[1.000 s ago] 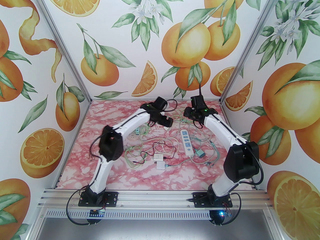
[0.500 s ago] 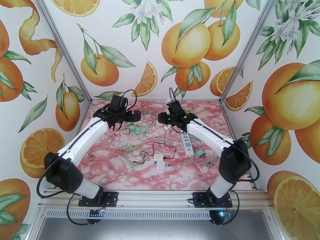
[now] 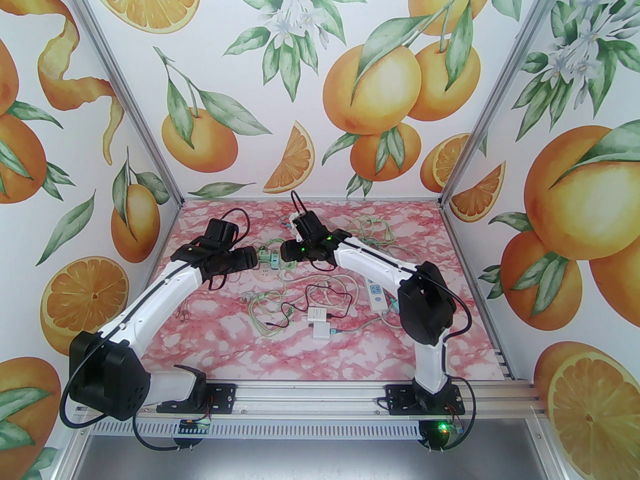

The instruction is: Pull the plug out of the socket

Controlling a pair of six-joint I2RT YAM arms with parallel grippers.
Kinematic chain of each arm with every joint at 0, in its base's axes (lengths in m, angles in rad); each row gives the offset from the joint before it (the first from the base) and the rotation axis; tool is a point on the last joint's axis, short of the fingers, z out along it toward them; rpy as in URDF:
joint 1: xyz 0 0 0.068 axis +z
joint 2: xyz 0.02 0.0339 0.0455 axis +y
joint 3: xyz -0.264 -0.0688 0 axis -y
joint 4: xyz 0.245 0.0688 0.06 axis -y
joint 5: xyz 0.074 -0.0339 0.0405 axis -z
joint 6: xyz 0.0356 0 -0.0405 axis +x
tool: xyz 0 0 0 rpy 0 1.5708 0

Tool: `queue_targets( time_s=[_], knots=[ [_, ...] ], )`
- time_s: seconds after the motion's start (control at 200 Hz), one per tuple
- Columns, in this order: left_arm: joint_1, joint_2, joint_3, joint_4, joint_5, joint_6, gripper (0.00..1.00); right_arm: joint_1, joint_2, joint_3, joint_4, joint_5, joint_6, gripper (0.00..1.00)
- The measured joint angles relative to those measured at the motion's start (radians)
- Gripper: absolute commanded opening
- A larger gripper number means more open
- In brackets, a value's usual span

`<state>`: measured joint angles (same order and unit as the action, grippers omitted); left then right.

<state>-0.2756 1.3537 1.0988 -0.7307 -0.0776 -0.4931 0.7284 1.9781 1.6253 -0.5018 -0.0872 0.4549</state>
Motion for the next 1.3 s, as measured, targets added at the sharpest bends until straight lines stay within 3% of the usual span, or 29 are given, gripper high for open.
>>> queue_targets(
  time_s=[0.235,0.445,0.801,1.126,1.206,1.301],
  knots=[
    [0.061,0.038,-0.011,0.059,0.09,0.048,0.59,0.053,0.045,0.068,-0.011,0.005,0.001,0.55],
    [0.058,0.135,-0.011,0.09,0.137,0.054,0.59,0.057,0.074,0.098,-0.03,0.036,0.003,0.55],
    [0.017,0.326,0.099,0.099,0.084,0.075,0.55,0.055,0.075,0.115,-0.038,0.049,0.009,0.55],
    [0.017,0.411,0.156,0.091,0.056,0.077,0.56,0.055,0.075,0.113,-0.04,0.05,0.009,0.53],
    [0.018,0.421,0.17,0.09,0.055,0.077,0.47,0.055,0.075,0.113,-0.04,0.04,0.009,0.53],
    [0.017,0.428,0.176,0.09,0.058,0.075,0.47,0.057,0.075,0.109,-0.036,0.032,0.013,0.54]
  ],
)
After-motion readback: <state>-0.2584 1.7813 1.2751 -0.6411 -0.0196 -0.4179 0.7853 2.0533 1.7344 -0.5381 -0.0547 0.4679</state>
